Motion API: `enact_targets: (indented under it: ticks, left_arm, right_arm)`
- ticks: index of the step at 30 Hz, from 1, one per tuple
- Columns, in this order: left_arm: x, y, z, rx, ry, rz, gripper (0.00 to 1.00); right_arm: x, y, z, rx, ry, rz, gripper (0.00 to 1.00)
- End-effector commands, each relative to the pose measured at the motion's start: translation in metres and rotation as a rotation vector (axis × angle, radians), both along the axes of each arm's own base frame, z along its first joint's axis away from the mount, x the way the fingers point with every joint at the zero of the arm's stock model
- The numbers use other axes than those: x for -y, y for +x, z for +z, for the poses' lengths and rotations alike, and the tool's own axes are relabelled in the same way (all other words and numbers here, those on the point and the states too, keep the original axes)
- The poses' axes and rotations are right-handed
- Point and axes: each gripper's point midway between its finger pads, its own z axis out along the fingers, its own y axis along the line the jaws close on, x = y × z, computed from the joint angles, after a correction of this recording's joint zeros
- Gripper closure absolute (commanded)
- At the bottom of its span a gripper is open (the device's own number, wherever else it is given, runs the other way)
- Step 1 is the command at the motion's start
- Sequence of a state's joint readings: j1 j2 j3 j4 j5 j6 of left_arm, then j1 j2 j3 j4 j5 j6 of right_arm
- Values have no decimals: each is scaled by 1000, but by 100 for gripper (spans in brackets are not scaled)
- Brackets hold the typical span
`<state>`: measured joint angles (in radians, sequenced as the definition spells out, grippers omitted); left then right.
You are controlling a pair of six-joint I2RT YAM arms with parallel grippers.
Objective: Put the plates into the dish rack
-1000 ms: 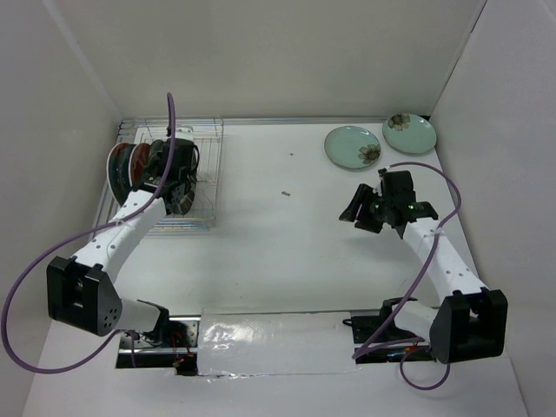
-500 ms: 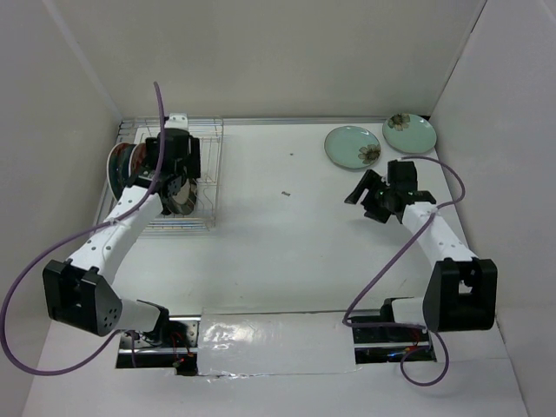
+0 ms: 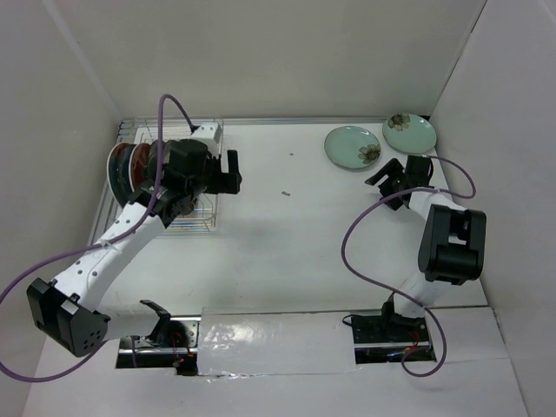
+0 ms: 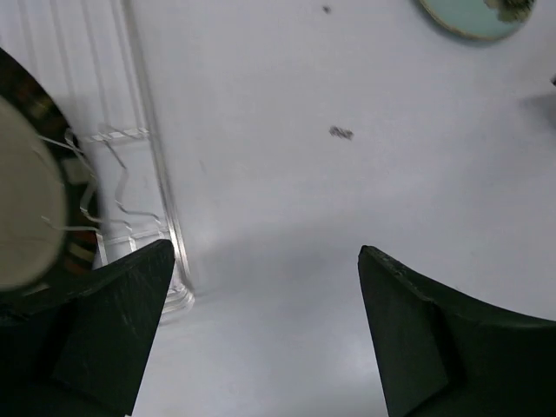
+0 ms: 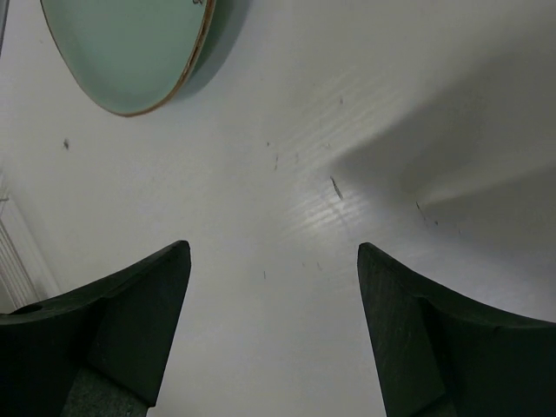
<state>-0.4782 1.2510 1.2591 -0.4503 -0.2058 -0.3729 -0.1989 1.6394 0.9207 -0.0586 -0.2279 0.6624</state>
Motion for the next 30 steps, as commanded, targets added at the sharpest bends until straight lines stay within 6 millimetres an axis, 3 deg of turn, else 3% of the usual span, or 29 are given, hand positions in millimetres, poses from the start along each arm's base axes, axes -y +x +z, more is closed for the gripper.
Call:
enact_targets:
  ticks: [1,2,3,4,6,7,8,9,10,11,13,14,18,19,20,24,25,27,28,29,30]
  left_arm:
    - [33,-34,-11,-72,-121,-101,0]
    - [37,-41,-29,-118,-119,-117,0]
    - [39,-45,-31,-122,-134,-117,0]
    - [41,-52,-39,-142,-138,-129,0]
    - [48,-61,-64,-189,-142,-141,0]
    - [51,-68,-69,-206,-148,-153,0]
    - [55,-76,-80,-239,-152,-174,0]
    - [54,-77,-83,-248,-147,-173,0]
    - [58,-82,-87,-264,-158,-173,0]
    - [59,-85,-91,-276,-159,-175,0]
    - [58,-93,-96,-288,-161,-179,0]
    - [58,-93,-96,-288,-161,-179,0]
    - [56,-98,-96,-288,-162,-180,0]
    - [56,-98,-96,-288,-162,-180,0]
    - [56,-98,-96,-288,-162,-180,0]
    - [57,-98,-100,-306,-167,-180,0]
    - [60,-98,-98,-302,-177,-192,0]
    - [64,-98,-103,-318,-177,-201,0]
    - [65,-99,-103,-323,-182,-211,0]
    - [69,-98,-104,-326,-188,-221,0]
    - [71,-95,-97,-306,-201,-225,0]
  right_arm:
    - [12,52,28,177,7,4,17]
    - [9,63,33,206,27,21,18]
    - [13,67,29,204,50,8,18]
    - [14,72,12,178,63,1,18]
    - [19,87,9,200,84,-12,19]
    - [17,90,-11,168,107,-9,19]
    - [16,93,-18,157,119,1,19]
    - [18,105,-14,179,124,-6,21]
    - [18,110,-20,169,145,-10,21]
    - [18,112,-39,135,160,-19,22]
    - [21,126,-41,154,174,-32,23]
    - [21,127,-57,128,180,-34,24]
    - [14,136,-84,62,196,-39,29]
    - [15,142,-82,66,195,-38,31]
    - [11,141,-95,43,184,-30,33]
    - [14,143,-111,-6,172,-29,53]
    - [14,144,-110,-7,166,-23,67]
    - [12,142,-111,-14,164,-3,83]
    - [10,136,-116,-26,163,12,96]
    - [9,128,-120,-40,153,24,100]
    - [7,126,-111,-27,152,38,100]
